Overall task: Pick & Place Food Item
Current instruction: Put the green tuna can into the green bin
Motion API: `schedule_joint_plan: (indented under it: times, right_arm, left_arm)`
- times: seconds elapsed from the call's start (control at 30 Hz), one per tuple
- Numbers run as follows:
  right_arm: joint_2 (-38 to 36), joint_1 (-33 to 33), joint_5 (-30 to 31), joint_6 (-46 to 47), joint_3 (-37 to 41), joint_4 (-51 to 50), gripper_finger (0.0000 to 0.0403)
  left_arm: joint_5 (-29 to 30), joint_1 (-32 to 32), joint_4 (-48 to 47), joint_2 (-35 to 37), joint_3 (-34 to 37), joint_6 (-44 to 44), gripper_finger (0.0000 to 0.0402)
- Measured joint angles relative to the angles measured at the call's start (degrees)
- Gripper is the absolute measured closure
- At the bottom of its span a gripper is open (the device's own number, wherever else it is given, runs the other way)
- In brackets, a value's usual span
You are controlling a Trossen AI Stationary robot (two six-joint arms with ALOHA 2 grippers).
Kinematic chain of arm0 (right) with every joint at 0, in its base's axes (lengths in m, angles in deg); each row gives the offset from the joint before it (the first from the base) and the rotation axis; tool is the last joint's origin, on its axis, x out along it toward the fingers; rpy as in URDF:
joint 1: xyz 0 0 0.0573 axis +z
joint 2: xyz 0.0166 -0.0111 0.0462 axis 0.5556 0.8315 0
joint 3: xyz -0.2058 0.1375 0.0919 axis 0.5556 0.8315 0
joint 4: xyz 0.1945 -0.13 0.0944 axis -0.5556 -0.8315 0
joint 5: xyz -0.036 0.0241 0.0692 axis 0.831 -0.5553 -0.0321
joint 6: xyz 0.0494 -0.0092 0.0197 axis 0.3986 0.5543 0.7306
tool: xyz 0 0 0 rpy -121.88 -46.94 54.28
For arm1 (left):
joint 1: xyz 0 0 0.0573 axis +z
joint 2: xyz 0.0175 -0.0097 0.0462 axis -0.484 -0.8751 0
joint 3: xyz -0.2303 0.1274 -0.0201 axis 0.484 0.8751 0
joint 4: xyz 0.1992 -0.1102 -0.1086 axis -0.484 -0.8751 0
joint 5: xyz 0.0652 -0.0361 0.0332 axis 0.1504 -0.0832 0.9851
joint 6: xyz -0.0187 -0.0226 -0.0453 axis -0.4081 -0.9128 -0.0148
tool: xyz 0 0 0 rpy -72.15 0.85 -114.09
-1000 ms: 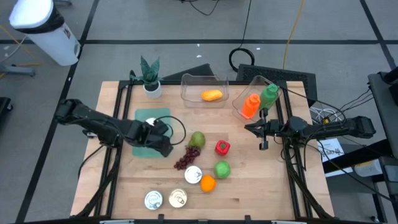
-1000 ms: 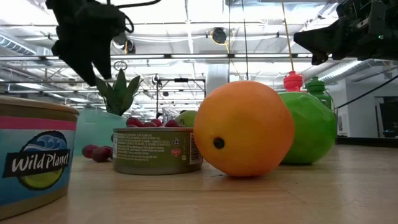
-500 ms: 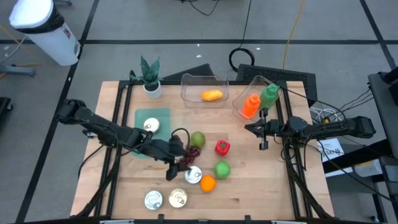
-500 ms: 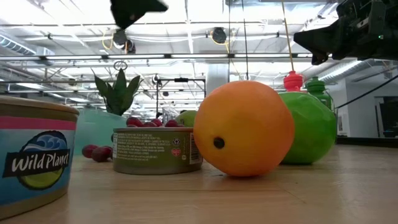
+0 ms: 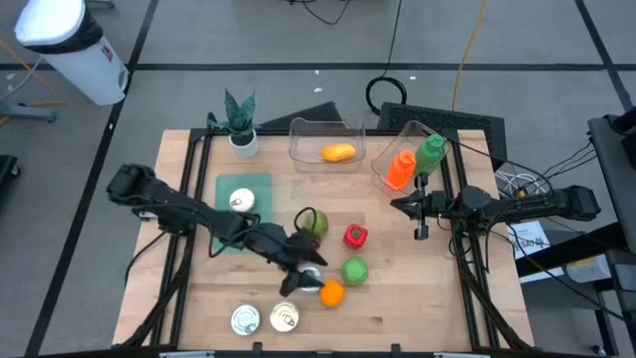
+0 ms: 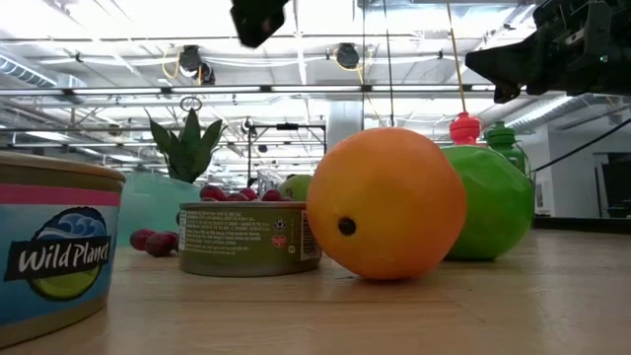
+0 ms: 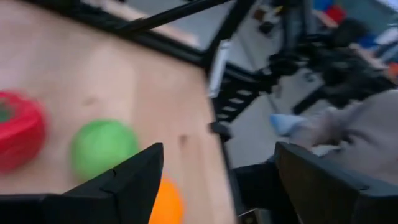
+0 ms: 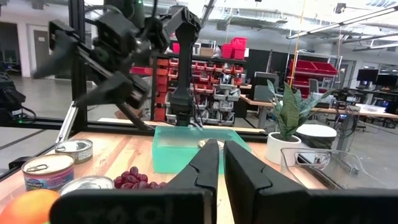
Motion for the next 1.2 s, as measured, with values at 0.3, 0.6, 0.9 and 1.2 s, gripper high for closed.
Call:
schedule_joint_plan:
  times: [0.3, 0.6, 0.9, 1.2]
  right_arm:
    - [0.0, 0.0, 0.0, 0.0, 0.0, 0.0, 0.0390]
    - [0.0, 0.0, 0.0, 0.0, 0.0, 0.0, 0.0389]
    - [0.0, 0.0, 0.0, 0.0, 0.0, 0.0, 0.0390]
    - [0.0, 0.0, 0.0, 0.0, 0.0, 0.0, 0.0390]
  left_arm:
    - [-6.6, -1.0, -0.4, -0.8, -6.7, 7.3, 0.0053]
    - [11.3, -3.6, -32.3, -1.7, -11.7, 12.2, 0.0053]
    - [9.9, -3.6, -35.8, -10.7, -11.5, 16.2, 0.0053]
    - [11.9, -5.8, -35.0, -18.9, -11.5, 23.8, 0.0053]
